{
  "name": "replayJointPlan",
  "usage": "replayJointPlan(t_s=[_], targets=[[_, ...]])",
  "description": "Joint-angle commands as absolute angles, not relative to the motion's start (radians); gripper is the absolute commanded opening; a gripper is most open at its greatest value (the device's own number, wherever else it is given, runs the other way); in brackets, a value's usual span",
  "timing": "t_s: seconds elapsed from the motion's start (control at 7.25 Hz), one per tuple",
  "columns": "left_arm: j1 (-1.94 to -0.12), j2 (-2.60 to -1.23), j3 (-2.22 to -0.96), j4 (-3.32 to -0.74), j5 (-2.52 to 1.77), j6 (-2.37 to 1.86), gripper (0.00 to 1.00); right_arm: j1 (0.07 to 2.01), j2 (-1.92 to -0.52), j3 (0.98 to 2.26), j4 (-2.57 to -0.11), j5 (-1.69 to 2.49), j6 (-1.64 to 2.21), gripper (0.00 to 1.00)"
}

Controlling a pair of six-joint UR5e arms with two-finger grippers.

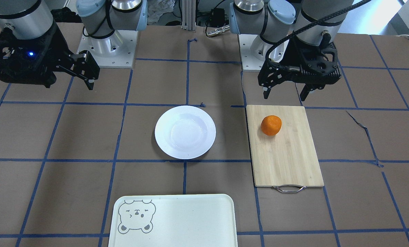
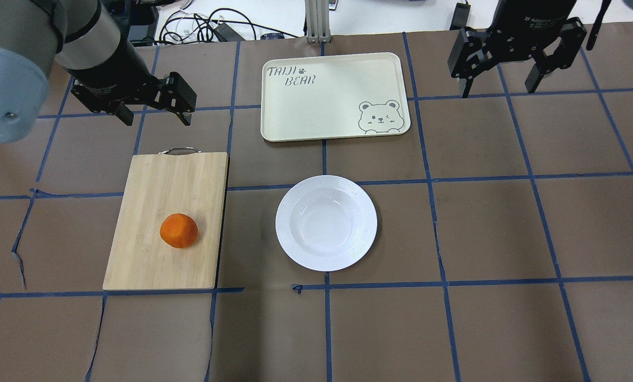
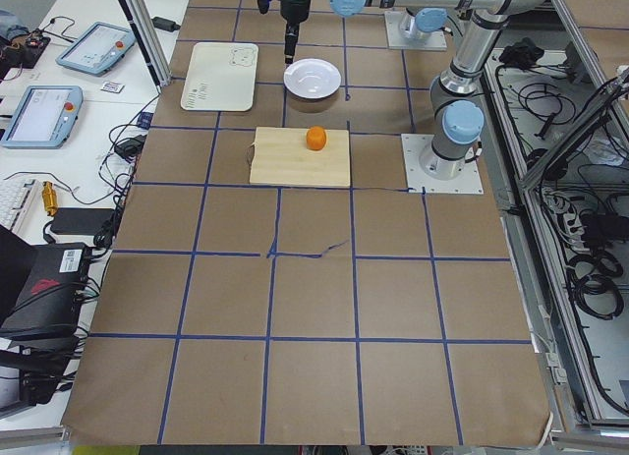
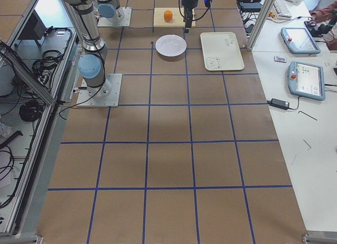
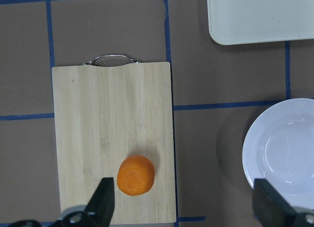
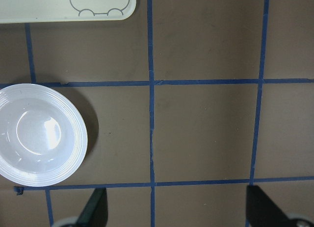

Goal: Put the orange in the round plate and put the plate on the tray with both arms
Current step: 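Lower the left gripper over the orange on the cutting board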

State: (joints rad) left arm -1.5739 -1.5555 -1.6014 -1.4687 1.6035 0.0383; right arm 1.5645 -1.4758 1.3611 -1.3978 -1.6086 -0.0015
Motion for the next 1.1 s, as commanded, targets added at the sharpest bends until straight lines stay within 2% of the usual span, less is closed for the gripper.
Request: replayJointPlan(t_s=[0.0,0.41,0.69,0.97], targets=[[-1.574,-1.555,-1.603,-1.47,1.605,0.038,1.0,1.565,-1.473,1.362,-1.399,-1.569,-0.005,1.0],[-1.574,-1.554,-1.621,-1.473,1.606,0.04,1.0,1.551,-1.471,1.37,-1.388,-1.585,-0.005,1.0],[-1.575,-1.548,-1.724,-1.483,1.629,0.037,1.0,1.552,-1.471,1.384,-1.387,-1.588,-0.003,1.0],[-1.553,-1.578,-1.889,-1.427,1.631,0.022,1.0,1.554,-1.485,1.396,-1.397,-1.586,0.0,1.0]])
